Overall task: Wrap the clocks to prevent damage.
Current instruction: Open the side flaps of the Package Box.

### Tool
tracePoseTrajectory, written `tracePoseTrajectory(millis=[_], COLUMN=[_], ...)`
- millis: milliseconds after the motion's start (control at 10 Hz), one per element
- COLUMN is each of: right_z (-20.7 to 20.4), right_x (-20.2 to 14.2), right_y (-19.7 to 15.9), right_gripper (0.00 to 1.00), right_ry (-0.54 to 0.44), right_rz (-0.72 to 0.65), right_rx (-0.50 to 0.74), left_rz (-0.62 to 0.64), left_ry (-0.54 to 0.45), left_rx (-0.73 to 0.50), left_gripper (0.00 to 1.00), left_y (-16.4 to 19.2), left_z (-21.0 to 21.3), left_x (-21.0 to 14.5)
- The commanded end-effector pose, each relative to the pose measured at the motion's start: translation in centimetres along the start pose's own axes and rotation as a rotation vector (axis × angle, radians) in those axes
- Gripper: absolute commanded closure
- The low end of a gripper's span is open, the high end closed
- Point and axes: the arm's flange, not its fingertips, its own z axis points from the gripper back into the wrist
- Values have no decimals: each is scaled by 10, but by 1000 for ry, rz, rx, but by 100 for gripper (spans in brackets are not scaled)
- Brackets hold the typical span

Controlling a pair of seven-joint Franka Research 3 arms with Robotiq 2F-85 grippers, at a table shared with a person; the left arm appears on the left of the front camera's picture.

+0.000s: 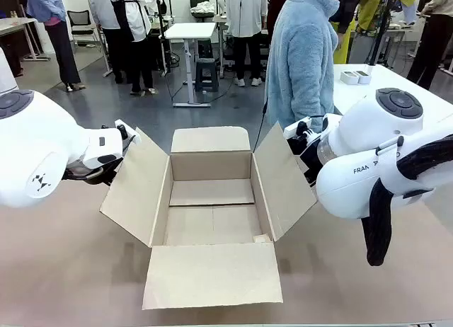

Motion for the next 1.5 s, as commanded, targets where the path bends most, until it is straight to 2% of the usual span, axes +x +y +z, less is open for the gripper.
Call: tracePoseTrajectory(millis=[0,1200,1300,1400], right_z=[0,0,7,22], right_x=[0,0,20,37], right_y=[0,0,-10,-19], right_gripper=[0,0,0,0], right_ry=[0,0,76,115], right_rz=[0,1,-37,-62], right_rx=[0,0,35,39], left_rz=[0,0,9,35], left_ry=[0,0,114,102], left_rx=[0,0,-65,-74], left_gripper=[0,0,0,0], left_y=[0,0,8,15], left_z=[0,0,11,31], left_x=[0,0,19,33])
